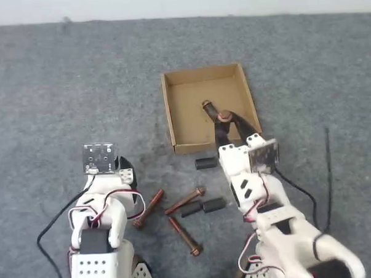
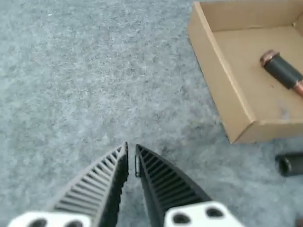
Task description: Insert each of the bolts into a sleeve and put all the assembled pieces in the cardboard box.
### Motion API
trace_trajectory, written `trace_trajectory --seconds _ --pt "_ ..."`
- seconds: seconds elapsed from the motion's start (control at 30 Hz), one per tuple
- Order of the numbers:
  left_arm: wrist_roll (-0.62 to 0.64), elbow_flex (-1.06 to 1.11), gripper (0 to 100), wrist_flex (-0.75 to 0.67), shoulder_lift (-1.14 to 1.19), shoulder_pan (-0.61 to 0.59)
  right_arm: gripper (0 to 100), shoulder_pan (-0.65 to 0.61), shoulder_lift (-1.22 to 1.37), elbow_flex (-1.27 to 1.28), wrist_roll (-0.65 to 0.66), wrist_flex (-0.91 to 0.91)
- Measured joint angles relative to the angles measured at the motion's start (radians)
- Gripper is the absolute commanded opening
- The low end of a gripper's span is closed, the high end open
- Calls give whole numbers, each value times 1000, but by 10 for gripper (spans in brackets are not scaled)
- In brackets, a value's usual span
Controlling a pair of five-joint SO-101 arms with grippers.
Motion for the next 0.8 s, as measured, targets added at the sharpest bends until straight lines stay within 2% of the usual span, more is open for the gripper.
trace_trajectory --seconds 0.2,0.3,0.47,0.6,0.8 --pt "-29 0 24 54 -40 0 6 66 -149 -250 0 635" --pt "-35 0 24 58 -41 0 6 72 -150 -376 0 873" --pt "-35 0 24 58 -41 0 6 74 -44 -586 3 1083" --pt "-51 0 24 58 -41 0 6 74 138 -781 60 1252" --pt "-213 0 23 97 -41 0 6 74 430 -1069 170 1418"
